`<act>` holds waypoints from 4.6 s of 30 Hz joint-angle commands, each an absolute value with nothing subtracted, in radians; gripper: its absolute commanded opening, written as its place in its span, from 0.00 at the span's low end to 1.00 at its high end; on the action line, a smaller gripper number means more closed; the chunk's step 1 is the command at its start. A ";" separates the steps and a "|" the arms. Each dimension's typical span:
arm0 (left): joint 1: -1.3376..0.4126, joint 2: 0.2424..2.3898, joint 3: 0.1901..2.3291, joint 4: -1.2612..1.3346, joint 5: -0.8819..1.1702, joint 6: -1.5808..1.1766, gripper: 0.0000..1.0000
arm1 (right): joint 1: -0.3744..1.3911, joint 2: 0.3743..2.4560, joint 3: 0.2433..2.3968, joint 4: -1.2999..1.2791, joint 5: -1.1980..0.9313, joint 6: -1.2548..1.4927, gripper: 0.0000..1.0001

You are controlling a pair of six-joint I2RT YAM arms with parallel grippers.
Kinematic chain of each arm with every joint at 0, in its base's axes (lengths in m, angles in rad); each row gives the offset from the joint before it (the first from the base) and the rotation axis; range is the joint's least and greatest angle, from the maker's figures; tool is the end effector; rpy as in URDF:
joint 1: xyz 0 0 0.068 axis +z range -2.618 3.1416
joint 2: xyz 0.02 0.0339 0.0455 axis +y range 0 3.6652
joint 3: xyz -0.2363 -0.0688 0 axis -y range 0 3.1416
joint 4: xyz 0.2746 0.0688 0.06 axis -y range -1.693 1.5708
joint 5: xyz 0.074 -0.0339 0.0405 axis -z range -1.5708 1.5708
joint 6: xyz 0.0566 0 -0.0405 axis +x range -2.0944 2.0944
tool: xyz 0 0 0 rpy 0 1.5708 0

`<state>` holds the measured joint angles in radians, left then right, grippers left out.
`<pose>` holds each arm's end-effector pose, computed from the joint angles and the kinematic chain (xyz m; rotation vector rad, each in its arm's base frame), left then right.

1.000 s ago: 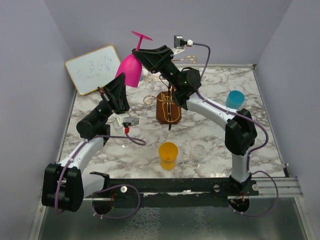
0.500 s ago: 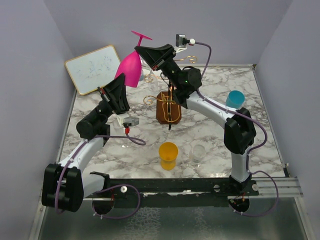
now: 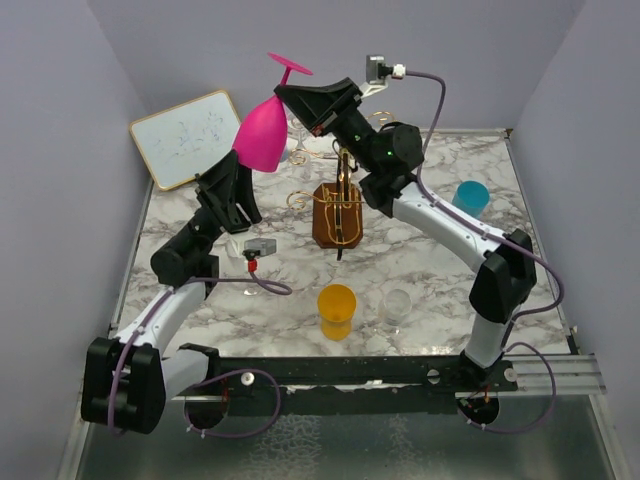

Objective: Place the wine glass upside down on the wine glass rack

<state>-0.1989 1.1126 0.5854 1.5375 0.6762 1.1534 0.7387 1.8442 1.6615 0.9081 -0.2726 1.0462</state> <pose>0.2339 -0.0833 0.3392 0.8685 0.0085 0.7062 0.3305 0.3216 0.4354 -0.1442 1.0069 1.7678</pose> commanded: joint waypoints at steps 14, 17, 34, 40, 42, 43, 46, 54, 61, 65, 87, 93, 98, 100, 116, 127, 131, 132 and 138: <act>-0.205 0.927 0.617 1.264 0.456 1.081 0.49 | 0.476 1.555 1.666 0.548 -0.163 0.656 0.01; -0.205 0.893 0.690 1.048 0.366 1.029 0.48 | 0.400 1.493 1.635 0.473 -0.165 0.567 0.01; -0.183 0.912 1.153 -0.100 -0.023 0.504 0.46 | 0.313 1.302 1.306 0.475 0.082 0.020 0.01; -0.167 0.877 1.097 -0.184 -0.029 0.382 0.46 | 0.267 1.301 1.184 0.551 0.066 -0.053 0.01; -0.151 0.864 1.076 -0.207 -0.010 0.355 0.46 | 0.231 1.325 1.198 0.491 0.038 -0.009 0.01; -0.148 0.860 1.068 -0.217 -0.009 0.348 0.46 | 0.222 1.335 1.194 0.479 0.026 0.001 0.01; -0.147 0.845 1.044 -0.233 -0.004 0.354 0.46 | 0.213 1.351 1.150 0.540 -0.011 -0.022 0.01; -0.147 0.848 1.073 -0.317 0.008 0.377 0.49 | 0.182 1.465 1.093 0.724 -0.185 -0.028 0.01; -0.147 0.906 1.113 -0.376 -0.065 0.393 0.49 | 0.181 1.608 1.063 0.905 -0.182 -0.019 0.01; -0.144 0.978 1.179 -0.433 -0.067 0.343 0.46 | 0.181 1.662 1.037 1.011 -0.226 0.004 0.01; -0.075 1.002 1.110 -0.391 0.060 0.242 0.54 | 0.184 1.783 0.975 1.092 -0.400 0.089 0.01; -0.054 1.005 1.097 -0.379 0.073 0.236 0.54 | 0.197 1.824 0.989 1.128 -0.410 0.104 0.01; -0.036 1.008 1.096 -0.380 0.083 0.228 0.54 | 0.216 1.852 0.999 1.162 -0.410 0.112 0.01; -0.031 1.012 1.098 -0.379 0.079 0.235 0.54 | 0.221 1.860 1.002 1.175 -0.413 0.120 0.01; -0.021 1.032 1.109 -0.364 0.063 0.244 0.55 | 0.252 1.951 1.087 1.217 -0.435 0.141 0.01; -0.020 1.063 1.123 -0.367 0.097 0.228 0.55 | 0.242 2.026 1.094 1.377 -0.506 0.167 0.01; -0.015 1.077 1.161 -0.403 0.155 0.212 0.55 | 0.217 2.039 1.088 1.412 -0.553 0.198 0.01; -0.014 1.079 1.168 -0.409 0.170 0.207 0.55 | 0.211 2.043 1.087 1.425 -0.567 0.207 0.01; -0.006 1.089 1.188 -0.426 0.204 0.211 0.55 | 0.192 2.072 1.122 1.468 -0.665 0.236 0.01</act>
<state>-0.0147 1.0836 1.1557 -0.4068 0.1493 0.2226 0.2016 2.0354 1.0935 1.3891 -0.5526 0.2089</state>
